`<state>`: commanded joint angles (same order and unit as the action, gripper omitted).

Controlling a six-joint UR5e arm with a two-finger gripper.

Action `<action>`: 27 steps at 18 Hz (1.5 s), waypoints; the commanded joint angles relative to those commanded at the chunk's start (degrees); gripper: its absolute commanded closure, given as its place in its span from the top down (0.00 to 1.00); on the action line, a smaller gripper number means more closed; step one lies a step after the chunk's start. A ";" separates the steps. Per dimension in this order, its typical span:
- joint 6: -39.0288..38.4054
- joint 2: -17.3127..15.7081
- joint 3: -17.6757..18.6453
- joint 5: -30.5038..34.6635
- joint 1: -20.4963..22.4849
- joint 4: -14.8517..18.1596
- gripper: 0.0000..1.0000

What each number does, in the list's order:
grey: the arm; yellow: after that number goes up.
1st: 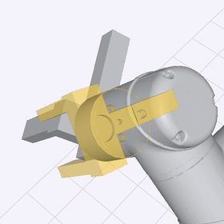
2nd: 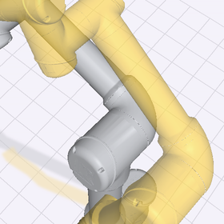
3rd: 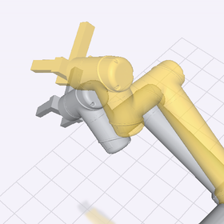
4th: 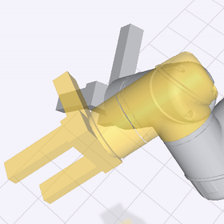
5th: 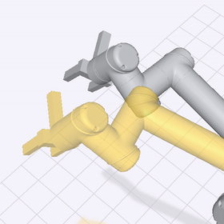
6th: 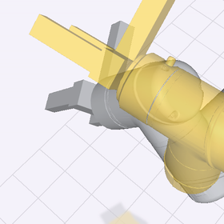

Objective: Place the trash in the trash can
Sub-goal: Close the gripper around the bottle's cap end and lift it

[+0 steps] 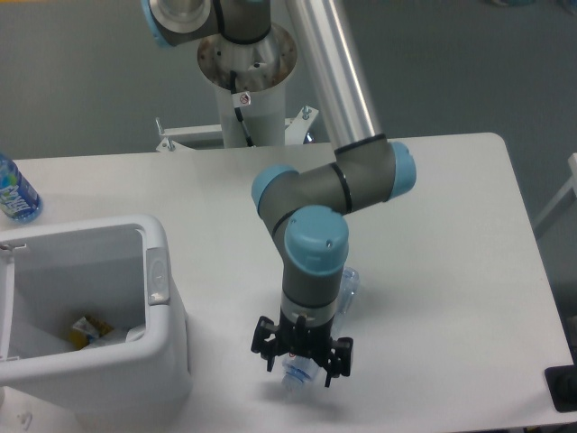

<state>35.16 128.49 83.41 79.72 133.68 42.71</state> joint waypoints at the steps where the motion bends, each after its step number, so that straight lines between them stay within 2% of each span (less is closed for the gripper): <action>1: 0.00 0.44 0.00 0.00 0.00 0.00 1.00; 5: 0.35 1.76 -0.17 0.09 0.00 -0.18 1.00; 8: 0.61 3.34 -1.75 0.09 -0.09 -0.26 1.00; 13: 0.53 3.78 -1.50 0.18 -0.09 -0.35 0.99; 17: 0.62 3.70 -1.23 2.01 -0.18 -0.44 0.85; 20: 0.53 3.70 -1.23 2.55 -0.44 -0.44 0.62; 24: 0.53 3.52 -1.32 2.55 -0.44 -0.44 0.44; 27: 0.61 3.43 -1.41 2.55 -0.44 -0.44 0.36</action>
<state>35.77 131.92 82.00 82.27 133.24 42.28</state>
